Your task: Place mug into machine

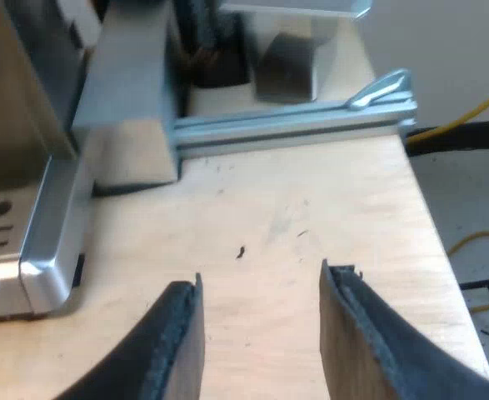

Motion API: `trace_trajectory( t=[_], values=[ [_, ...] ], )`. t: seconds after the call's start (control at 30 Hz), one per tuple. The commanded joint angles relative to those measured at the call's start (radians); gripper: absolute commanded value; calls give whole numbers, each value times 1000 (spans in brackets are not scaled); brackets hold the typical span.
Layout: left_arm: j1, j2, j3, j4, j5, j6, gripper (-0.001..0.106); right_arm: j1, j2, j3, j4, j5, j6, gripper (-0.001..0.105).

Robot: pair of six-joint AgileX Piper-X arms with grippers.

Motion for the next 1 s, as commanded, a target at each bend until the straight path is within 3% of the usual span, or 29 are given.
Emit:
trace_trajectory(
  t=[0.03, 0.2, 1.0],
  values=[
    [-7, -134, -1, 48, -10, -5, 79, -4, -41, 6, -8, -10, -21, 38],
    [-7, -134, 9, 100, -10, 54, 79, -4, -41, 6, -7, -8, -21, 38],
    [-7, -134, 15, 88, -6, 54, 79, -4, -41, 6, -7, -4, -21, 38]
  ],
)
